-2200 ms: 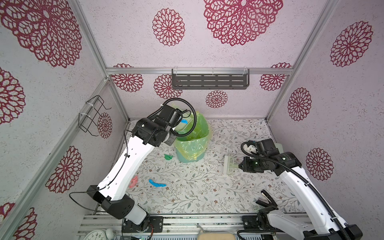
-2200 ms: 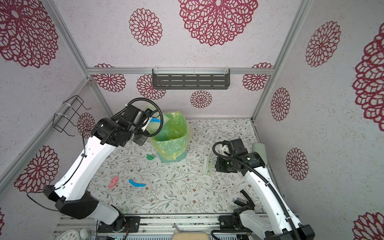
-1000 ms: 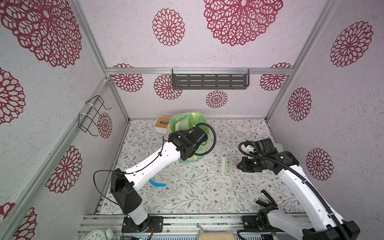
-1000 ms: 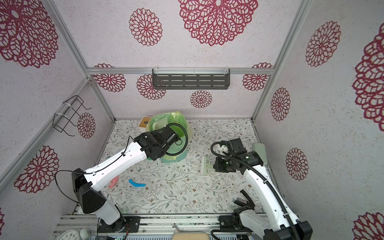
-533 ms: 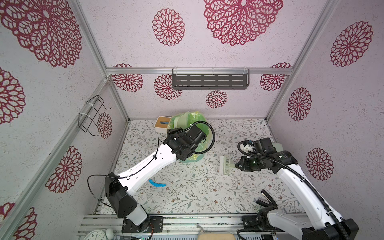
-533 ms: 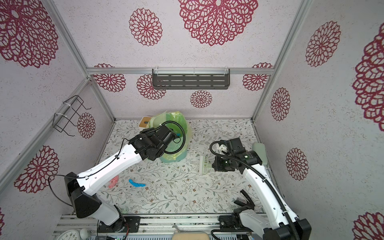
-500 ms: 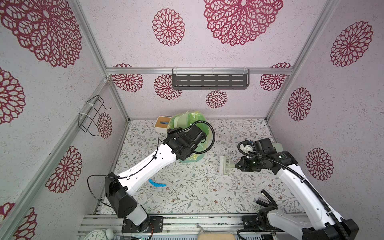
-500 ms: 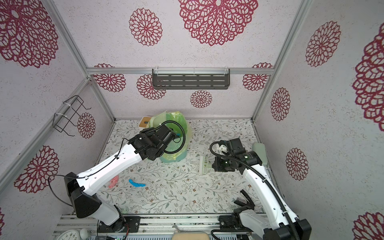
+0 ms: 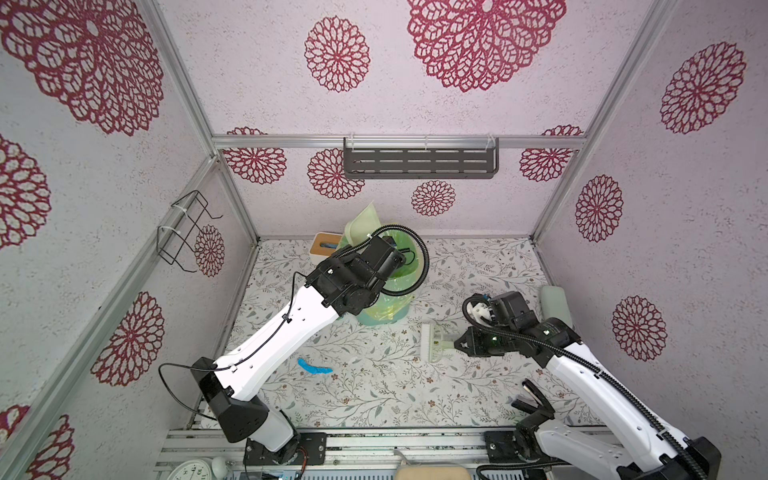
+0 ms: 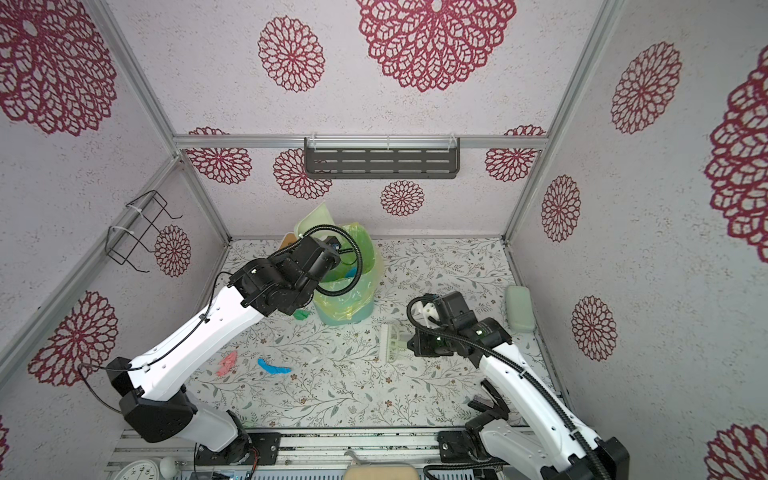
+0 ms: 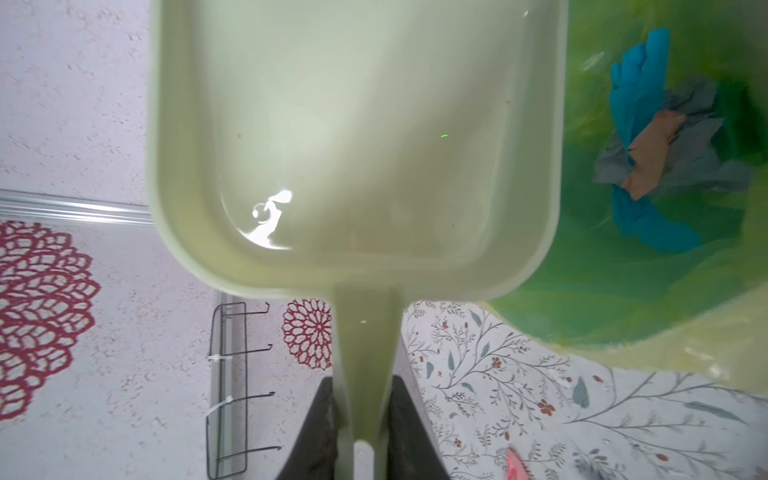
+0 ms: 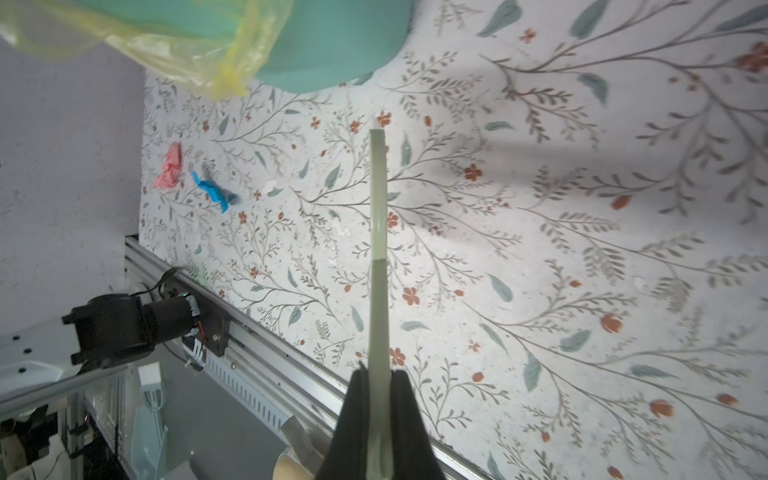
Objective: Sweep away the paper scraps from the table
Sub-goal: 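Lower the empty dustpan toward the small blue scrap with left while right moves brush forward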
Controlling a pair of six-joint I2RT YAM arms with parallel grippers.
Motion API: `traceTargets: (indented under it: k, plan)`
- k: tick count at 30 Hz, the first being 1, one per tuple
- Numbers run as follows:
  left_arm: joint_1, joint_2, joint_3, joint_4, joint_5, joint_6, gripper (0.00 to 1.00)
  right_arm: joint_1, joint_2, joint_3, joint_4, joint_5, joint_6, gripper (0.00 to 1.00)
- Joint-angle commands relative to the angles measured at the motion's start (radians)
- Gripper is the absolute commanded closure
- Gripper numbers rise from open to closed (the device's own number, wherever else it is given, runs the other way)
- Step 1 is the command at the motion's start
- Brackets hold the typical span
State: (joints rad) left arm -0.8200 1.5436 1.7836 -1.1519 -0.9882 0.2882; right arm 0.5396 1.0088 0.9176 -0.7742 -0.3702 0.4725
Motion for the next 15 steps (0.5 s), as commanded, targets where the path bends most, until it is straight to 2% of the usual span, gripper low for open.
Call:
traceTargets:
  k: [1, 9, 15]
  plan:
    - [0.003, -0.065, 0.004, -0.013, 0.125, -0.123, 0.92, 0.101, -0.011, -0.026, 0.170, 0.008, 0.136, 1.00]
    - [0.024, -0.222, -0.126, 0.053, 0.343, -0.251, 0.92, 0.368, 0.103, -0.041, 0.400, 0.070, 0.253, 1.00]
    - [0.093, -0.318, -0.204, 0.045, 0.447, -0.321, 0.92, 0.485, 0.209, -0.055, 0.661, 0.031, 0.320, 1.00]
